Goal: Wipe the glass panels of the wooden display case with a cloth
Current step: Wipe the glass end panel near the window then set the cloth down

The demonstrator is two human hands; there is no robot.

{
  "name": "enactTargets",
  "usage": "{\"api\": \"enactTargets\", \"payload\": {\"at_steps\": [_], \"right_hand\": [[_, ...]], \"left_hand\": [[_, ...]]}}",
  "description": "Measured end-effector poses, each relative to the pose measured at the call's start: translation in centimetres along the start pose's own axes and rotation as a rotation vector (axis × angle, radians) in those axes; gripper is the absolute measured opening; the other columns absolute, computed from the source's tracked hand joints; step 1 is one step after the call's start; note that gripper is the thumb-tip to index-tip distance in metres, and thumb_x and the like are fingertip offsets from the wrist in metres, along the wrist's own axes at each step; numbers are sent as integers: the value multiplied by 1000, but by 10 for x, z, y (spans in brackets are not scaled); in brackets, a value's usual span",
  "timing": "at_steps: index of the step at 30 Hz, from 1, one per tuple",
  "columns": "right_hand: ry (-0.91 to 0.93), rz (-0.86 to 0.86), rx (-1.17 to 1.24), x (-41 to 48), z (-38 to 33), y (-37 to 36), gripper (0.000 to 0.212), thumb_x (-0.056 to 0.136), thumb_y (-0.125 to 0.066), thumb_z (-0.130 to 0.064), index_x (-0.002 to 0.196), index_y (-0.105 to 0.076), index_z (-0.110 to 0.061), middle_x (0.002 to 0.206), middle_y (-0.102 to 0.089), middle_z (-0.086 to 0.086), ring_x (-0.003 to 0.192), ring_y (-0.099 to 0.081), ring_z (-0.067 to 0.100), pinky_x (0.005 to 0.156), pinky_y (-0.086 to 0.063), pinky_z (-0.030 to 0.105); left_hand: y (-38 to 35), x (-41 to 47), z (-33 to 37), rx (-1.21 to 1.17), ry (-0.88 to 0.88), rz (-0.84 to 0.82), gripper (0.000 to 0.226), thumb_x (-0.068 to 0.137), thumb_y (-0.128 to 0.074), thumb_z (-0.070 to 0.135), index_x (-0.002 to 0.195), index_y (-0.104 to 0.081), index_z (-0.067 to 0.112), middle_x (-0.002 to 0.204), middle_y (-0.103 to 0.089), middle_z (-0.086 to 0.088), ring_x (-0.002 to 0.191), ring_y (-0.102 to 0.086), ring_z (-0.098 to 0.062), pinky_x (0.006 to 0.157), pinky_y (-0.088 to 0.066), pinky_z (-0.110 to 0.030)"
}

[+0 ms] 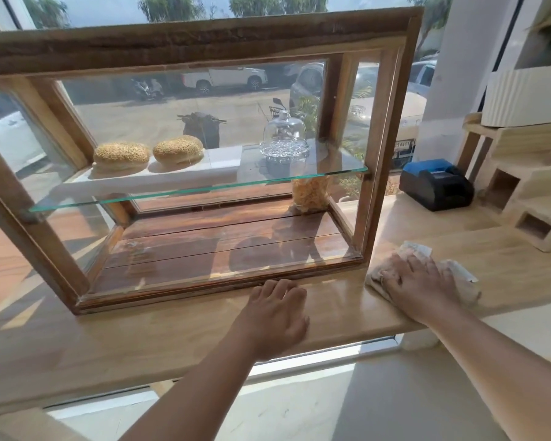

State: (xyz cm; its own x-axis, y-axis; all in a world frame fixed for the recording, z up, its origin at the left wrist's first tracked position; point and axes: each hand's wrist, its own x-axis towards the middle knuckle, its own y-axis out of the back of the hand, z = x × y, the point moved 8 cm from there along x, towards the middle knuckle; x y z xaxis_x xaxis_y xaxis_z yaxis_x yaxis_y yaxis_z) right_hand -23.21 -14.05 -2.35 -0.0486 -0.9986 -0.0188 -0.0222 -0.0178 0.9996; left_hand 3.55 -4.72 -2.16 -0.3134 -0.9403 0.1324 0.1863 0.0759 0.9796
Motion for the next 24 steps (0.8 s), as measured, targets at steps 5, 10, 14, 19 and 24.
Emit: {"api": "enactTargets", "payload": {"at_steps": [5, 10, 14, 19, 24], "right_hand": [[-282, 69, 105, 0, -17, 2, 67, 98, -16, -59, 155, -26, -26, 159, -28, 7, 145, -19, 34, 116, -15, 54], [-295, 71, 191, 1, -18, 5, 65, 98, -21, -59, 155, -25, -27, 161, -24, 7, 148, -13, 36, 118, -6, 58], [-127, -13, 105, 1, -14, -2, 57, 97, -19, -58, 153, -20, -46, 165, -13, -2, 150, -8, 29, 117, -6, 59], [-260, -14, 76, -1, -10, 0, 58, 98, -18, -60, 153, -21, -44, 164, -14, 2, 149, -8, 40, 117, -1, 60], [-233, 22, 102, -4, -17, 5, 59, 100, -22, -57, 154, -28, -33, 164, -17, 5, 151, -7, 32, 119, 1, 57]], "left_hand": [[-1, 1, -2, 8, 16, -1, 59, 87, -25, 63, 137, -38, 32, 141, -35, 11, 128, -30, -15, 106, -27, -36], [0, 1, -4, -14, 26, -7, 52, 93, -36, 59, 138, -37, 34, 142, -35, 13, 129, -29, -14, 108, -27, -37], [-1, 0, -5, -12, 17, -7, 55, 92, -34, 60, 141, -36, 34, 143, -35, 13, 129, -29, -15, 107, -28, -37], [-1, -2, -5, -33, 14, -4, 59, 92, -33, 61, 144, -37, 33, 148, -35, 12, 135, -28, -14, 112, -27, -39], [8, -12, -19, -175, 115, 54, 52, 98, -49, 51, 142, -46, 25, 149, -40, 10, 137, -28, -11, 116, -25, -34]]}}
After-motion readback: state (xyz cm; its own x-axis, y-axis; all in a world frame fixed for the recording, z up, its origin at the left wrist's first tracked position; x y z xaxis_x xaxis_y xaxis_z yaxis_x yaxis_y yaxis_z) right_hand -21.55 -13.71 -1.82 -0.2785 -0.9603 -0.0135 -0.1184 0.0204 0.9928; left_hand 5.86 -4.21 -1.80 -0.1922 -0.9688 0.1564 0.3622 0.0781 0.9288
